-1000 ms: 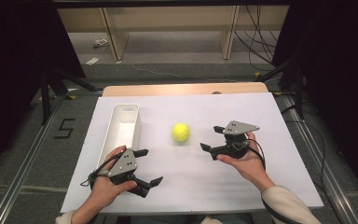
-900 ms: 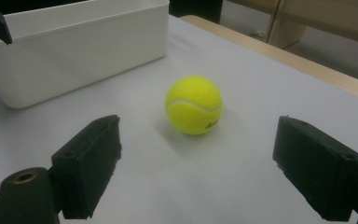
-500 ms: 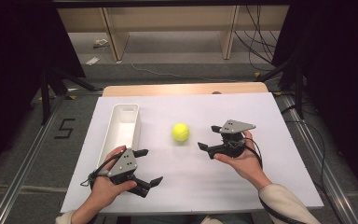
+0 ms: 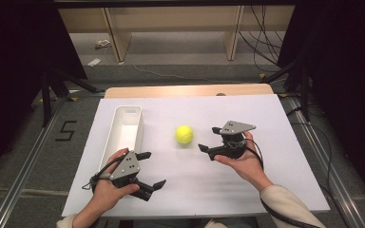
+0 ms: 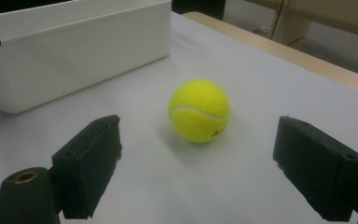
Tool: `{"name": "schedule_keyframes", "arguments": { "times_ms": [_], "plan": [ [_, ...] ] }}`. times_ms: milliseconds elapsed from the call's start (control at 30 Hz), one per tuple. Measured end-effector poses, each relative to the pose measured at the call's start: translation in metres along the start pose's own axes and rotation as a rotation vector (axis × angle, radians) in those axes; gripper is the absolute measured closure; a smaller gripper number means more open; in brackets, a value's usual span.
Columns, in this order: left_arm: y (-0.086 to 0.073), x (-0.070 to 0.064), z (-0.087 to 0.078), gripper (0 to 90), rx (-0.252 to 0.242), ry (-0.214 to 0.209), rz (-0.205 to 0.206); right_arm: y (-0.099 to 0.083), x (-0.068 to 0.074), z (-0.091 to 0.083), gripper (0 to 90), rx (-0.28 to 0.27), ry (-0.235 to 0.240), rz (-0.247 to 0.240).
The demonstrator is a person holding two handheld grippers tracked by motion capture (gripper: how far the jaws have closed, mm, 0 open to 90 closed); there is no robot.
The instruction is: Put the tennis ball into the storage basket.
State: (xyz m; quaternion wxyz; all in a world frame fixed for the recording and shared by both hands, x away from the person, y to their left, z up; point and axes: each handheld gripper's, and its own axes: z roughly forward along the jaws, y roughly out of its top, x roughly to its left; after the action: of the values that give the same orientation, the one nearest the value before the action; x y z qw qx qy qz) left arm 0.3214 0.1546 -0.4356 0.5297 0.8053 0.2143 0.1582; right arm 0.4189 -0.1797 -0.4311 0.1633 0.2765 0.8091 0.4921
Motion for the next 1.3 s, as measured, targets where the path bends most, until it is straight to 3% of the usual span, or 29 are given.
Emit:
{"name": "schedule_keyframes", "arguments": {
  "times_ms": [1300],
  "plan": [
    [0.000, 0.000, -0.001, 0.1, -0.001, -0.005, 0.002, 0.009, -0.005, 0.050, 15.7, 0.049, 0.005, 0.012]
  ]
}}
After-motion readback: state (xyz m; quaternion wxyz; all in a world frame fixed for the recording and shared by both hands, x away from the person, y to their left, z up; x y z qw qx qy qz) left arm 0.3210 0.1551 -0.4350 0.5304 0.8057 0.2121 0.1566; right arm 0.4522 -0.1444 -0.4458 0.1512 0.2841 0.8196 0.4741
